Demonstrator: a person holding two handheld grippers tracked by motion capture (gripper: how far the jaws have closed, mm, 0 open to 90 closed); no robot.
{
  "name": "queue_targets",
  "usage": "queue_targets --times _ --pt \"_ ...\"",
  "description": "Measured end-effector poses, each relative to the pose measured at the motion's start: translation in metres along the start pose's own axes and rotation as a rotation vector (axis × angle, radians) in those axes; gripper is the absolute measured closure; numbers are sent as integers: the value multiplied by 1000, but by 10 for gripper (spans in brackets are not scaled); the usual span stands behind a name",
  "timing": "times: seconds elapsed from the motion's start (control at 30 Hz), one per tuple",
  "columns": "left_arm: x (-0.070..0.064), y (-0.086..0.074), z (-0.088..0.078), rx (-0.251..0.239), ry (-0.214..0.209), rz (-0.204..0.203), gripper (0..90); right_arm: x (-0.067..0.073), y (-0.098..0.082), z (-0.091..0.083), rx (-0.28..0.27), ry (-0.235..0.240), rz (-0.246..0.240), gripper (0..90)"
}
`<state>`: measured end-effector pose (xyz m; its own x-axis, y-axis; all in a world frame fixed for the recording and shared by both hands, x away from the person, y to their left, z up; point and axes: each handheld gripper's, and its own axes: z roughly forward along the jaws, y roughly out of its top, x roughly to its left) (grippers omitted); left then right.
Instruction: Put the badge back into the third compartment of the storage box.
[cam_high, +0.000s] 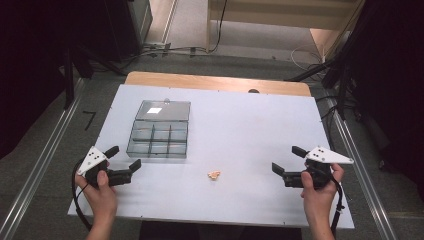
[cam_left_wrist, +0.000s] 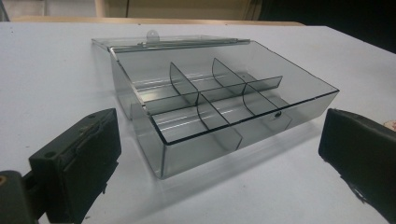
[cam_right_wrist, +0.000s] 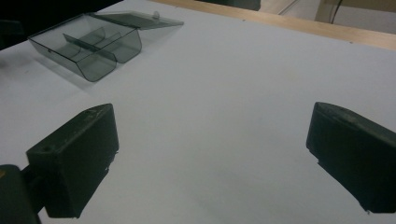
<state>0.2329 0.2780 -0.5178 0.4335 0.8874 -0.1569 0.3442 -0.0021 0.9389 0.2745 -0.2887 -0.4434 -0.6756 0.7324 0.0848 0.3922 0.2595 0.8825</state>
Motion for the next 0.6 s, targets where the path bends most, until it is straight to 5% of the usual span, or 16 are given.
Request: queue_targets --times 0.6 --pt "-6 0 3 34 24 36 0 30 30 49 84 125 -64 18"
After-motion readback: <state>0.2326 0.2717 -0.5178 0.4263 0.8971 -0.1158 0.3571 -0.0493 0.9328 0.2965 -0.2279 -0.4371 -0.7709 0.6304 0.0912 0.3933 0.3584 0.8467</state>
